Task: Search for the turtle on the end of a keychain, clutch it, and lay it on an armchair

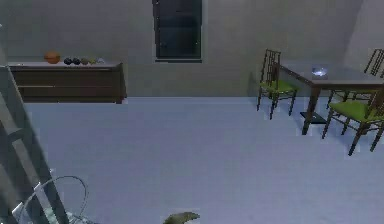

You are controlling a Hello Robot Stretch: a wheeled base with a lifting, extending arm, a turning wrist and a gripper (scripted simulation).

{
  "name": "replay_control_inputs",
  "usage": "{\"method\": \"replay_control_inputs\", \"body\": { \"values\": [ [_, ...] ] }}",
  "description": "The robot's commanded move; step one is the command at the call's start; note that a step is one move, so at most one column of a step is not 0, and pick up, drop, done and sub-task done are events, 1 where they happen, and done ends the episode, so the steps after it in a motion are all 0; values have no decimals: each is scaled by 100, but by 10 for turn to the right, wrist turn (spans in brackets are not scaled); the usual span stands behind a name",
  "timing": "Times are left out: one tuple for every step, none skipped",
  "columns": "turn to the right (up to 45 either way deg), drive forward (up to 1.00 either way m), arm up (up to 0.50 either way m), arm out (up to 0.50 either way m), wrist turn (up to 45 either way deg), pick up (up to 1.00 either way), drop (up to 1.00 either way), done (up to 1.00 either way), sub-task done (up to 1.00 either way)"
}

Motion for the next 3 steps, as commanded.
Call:
{"method": "replay_control_inputs", "body": {
  "values": [
    [450, 0, 0, 0, 0, 0, 0, 0, 0],
    [450, 0, 0, 0, 0, 0, 0, 0, 0],
    [450, 0, 0, 0, 0, 0, 0, 0, 0]
  ]
}}
